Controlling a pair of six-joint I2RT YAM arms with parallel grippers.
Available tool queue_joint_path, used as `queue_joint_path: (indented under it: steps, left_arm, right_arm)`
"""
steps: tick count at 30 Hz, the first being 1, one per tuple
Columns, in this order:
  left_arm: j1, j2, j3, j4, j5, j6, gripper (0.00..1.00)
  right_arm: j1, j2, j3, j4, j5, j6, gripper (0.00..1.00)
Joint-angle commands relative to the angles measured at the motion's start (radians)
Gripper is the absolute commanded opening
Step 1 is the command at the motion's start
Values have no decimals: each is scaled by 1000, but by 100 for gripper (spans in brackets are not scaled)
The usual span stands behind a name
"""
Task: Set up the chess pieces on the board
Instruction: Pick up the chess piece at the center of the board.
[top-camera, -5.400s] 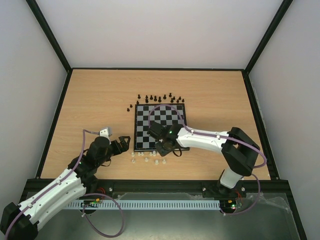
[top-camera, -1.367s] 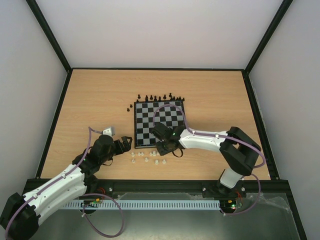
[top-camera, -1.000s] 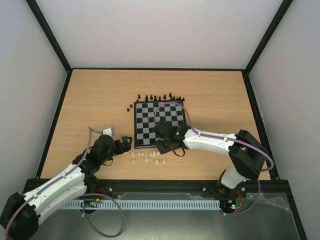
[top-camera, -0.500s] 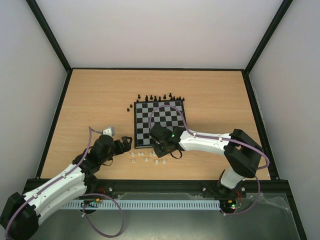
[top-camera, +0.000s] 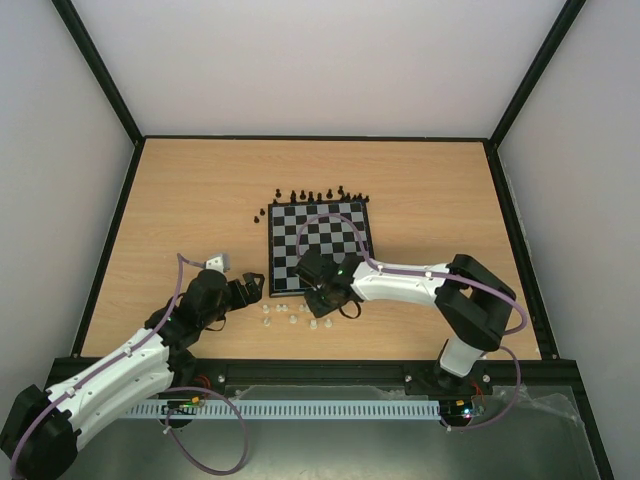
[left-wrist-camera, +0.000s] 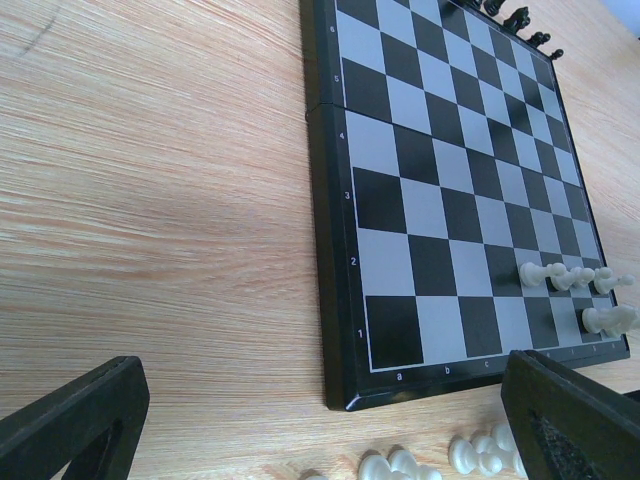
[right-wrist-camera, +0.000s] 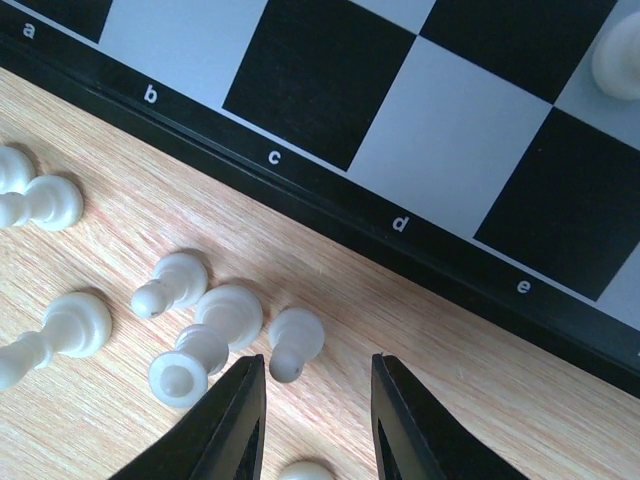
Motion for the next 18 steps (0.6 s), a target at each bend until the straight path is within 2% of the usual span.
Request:
queue_joint_path:
  steps: [1,13,18]
  left_arm:
    - [6,-5,14,12,-6,1,99]
    - [6,-13,11,7,-7,0,100]
    - [5,-16,10,4,-8,0,100]
  right_arm:
    - [6,18,32,-26,-2,-11,31]
    - [6,62,53,-20,0,-19,30]
    - [5,75,53,-17,2,-19,22]
